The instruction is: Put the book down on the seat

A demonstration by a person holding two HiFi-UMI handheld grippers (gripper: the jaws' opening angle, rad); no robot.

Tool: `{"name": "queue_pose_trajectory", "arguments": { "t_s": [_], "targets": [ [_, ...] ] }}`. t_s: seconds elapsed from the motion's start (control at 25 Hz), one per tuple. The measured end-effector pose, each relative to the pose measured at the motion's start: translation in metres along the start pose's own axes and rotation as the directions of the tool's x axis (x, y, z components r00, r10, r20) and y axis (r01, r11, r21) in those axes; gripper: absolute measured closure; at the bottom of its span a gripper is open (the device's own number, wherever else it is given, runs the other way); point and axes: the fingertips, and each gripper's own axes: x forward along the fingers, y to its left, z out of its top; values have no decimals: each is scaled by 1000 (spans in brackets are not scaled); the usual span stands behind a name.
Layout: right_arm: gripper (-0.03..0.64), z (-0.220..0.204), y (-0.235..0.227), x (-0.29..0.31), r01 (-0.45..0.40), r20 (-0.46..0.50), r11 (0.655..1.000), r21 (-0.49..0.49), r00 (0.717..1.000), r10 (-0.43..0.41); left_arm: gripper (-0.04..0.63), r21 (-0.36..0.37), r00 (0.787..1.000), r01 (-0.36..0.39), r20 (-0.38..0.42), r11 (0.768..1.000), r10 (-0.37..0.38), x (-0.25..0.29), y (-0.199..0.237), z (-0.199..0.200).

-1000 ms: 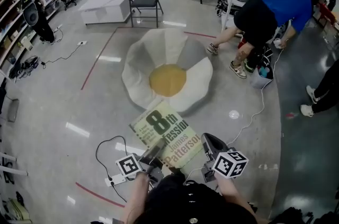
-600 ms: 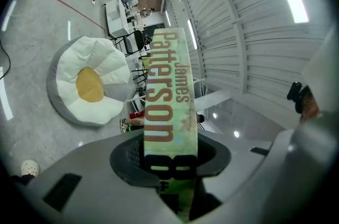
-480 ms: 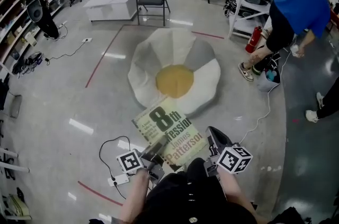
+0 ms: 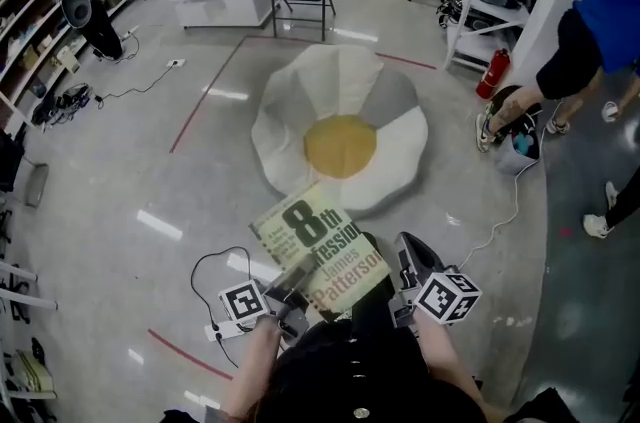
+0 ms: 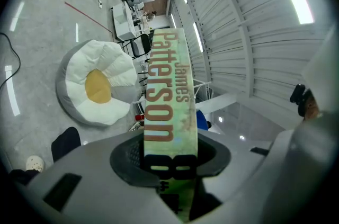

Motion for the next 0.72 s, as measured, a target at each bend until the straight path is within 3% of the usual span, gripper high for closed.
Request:
{"name": "queue_pose_trajectory", "arguments": {
  "t_s": [0.28,0.56,0.72],
  "targets": [
    [603,13,6,37,-37,-5,999,-20,999,37,437,-31,1000,12,21,999,-12,14,3,26],
    [603,28,-15,73,-30,-37,1000,-7,999,30,437,-57,1000,2,13,998,-1,57,16,50],
    [603,40,-33,97,-19,-59,1000,-5,998,19,437,-18,999,-40,-12,999,40,84,32,67]
  ]
}}
